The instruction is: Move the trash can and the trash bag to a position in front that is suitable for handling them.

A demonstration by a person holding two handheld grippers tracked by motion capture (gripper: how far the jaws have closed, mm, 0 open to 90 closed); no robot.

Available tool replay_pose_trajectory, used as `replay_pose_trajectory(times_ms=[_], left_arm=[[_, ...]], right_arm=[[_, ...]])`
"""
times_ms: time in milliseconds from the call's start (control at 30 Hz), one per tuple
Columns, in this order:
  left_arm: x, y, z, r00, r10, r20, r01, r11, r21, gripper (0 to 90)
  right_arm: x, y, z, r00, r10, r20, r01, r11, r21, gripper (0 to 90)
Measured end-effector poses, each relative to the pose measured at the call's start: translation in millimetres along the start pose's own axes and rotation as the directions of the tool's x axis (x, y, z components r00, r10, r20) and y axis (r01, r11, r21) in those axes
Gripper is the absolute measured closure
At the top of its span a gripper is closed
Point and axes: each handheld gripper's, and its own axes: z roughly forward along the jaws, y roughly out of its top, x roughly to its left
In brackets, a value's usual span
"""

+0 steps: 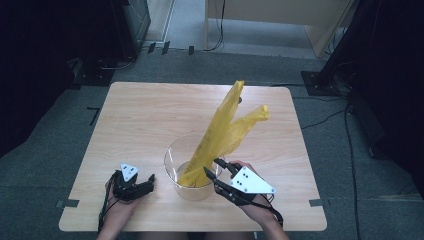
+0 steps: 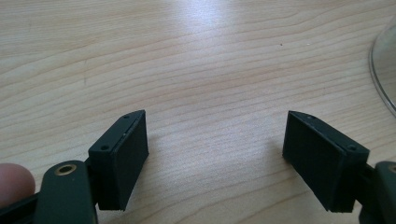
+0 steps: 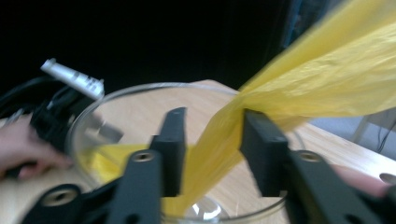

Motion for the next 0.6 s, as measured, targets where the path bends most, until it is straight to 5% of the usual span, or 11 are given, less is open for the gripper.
replay_pose_trajectory(times_ms=[67, 167, 367, 600], left_arm=[[0.0, 0.0, -0.1, 1.0000, 0.000, 0.000, 0.000, 1.0000, 0.000, 21.8], [0.1, 0.0, -0.2, 1.0000, 0.001, 0.001, -0.001, 1.0000, 0.002, 21.8], [0.3, -0.1, -0.3, 1.0000, 0.001, 0.001, -0.001, 1.0000, 0.003, 21.8], [2.2, -0.1, -0.7, 0.9999, -0.012, 0.009, 0.012, 0.9999, -0.002, 21.8]], right_arm=[[-1.5, 0.7, -3.6, 0.9985, 0.017, -0.053, -0.017, 1.000, 0.003, 41.6], [-11.2, 1.4, -14.2, 0.9959, 0.062, -0.065, -0.063, 0.998, -0.015, 32.9], [-30.3, -6.2, -22.4, 0.9901, 0.123, -0.067, -0.123, 0.992, 0.009, 32.1], [-43.2, -17.9, -28.4, 0.9923, 0.104, -0.067, -0.100, 0.993, 0.064, 32.6]])
